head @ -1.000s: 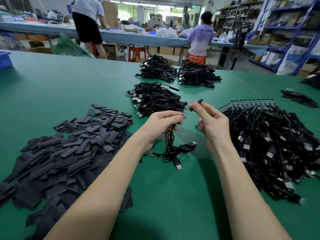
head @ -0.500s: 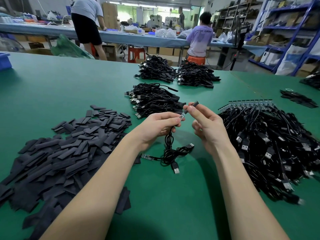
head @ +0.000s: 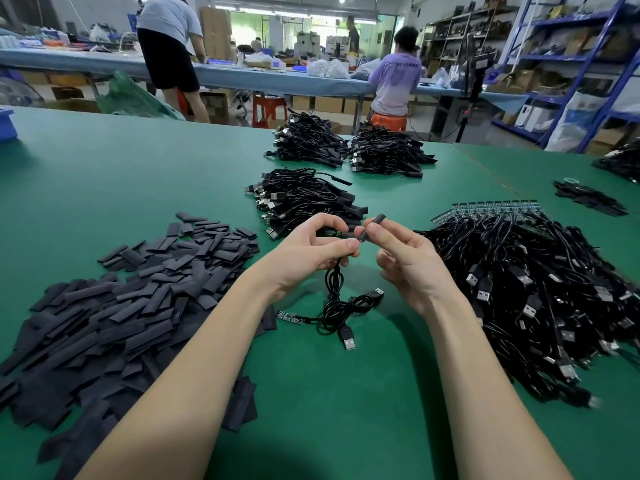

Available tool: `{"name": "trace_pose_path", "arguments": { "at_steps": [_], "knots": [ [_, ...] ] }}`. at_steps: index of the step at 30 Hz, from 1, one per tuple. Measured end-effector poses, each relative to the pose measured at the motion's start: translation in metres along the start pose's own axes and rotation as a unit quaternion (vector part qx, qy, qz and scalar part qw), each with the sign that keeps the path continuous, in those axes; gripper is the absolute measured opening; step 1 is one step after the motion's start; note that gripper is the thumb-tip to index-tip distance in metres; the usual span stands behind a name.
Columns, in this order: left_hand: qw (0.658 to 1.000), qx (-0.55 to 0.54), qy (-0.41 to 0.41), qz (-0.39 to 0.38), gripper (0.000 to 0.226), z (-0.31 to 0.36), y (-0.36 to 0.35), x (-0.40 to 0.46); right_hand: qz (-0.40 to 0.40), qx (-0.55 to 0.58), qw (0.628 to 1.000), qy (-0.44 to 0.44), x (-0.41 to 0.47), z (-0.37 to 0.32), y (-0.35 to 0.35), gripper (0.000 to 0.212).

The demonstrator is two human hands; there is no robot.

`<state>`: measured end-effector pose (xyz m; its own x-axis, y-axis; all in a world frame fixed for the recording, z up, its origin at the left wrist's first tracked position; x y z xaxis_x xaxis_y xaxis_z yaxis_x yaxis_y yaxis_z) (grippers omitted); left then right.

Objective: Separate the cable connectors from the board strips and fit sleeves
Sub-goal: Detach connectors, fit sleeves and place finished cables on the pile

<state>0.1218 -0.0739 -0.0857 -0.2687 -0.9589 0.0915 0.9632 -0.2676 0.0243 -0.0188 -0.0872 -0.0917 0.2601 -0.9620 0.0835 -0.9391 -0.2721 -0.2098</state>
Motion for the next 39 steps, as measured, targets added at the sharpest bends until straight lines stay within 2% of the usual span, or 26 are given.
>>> {"name": "trace_pose_path", "arguments": {
  "at_steps": [8, 12, 16, 18, 21, 24, 29, 32, 36, 39],
  "knots": [
    [0.994, 0.085, -0.06, 0.033, 0.017, 0.011, 0.003, 0.0, 0.089, 0.009, 0.996, 0.008, -0.003, 0.002, 0.018, 0.022],
    [0.991, 0.09, -0.083, 0.063, 0.013, 0.012, 0.006, 0.0, 0.102, 0.008, 0.995, 0.009, -0.002, 0.003, 0.02, 0.023],
    [0.986, 0.09, -0.114, 0.078, 0.008, 0.017, 0.006, 0.0, 0.097, -0.01, 0.995, -0.001, -0.002, 0.008, 0.016, 0.012],
    [0.985, 0.086, -0.125, 0.088, 0.007, 0.018, 0.007, -0.001, 0.097, -0.013, 0.995, -0.006, -0.002, 0.011, 0.014, 0.017],
    [0.985, 0.066, -0.119, 0.109, 0.012, 0.016, 0.011, -0.001, 0.104, -0.022, 0.994, -0.003, -0.001, 0.012, 0.012, 0.028],
    [0.986, 0.047, -0.097, 0.126, 0.02, 0.011, 0.013, 0.001, 0.132, -0.022, 0.991, 0.024, -0.002, 0.009, 0.012, 0.026],
    [0.991, 0.048, -0.075, 0.104, 0.013, 0.004, 0.006, 0.002, 0.157, -0.039, 0.981, 0.103, -0.004, -0.003, 0.011, 0.023],
    [0.991, 0.034, -0.071, 0.112, 0.016, 0.003, 0.009, 0.001, 0.168, -0.043, 0.979, 0.108, -0.004, -0.004, 0.013, 0.021],
    [0.988, 0.027, -0.06, 0.136, 0.037, 0.001, 0.015, -0.002, 0.175, -0.026, 0.979, 0.097, -0.005, 0.0, 0.01, 0.024],
    [0.987, 0.041, -0.066, 0.138, 0.035, 0.004, 0.012, -0.001, 0.195, -0.01, 0.976, 0.096, -0.007, 0.0, 0.012, 0.024]
  ]
}}
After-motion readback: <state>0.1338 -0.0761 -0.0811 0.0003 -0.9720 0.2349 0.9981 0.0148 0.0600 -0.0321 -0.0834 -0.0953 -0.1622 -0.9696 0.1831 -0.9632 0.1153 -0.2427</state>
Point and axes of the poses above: each hand's wrist, its own x-axis towards the middle knuckle, its own y-axis out of the back of the hand, z = x × y, the point moved 10 cm from there along x, towards the middle knuckle
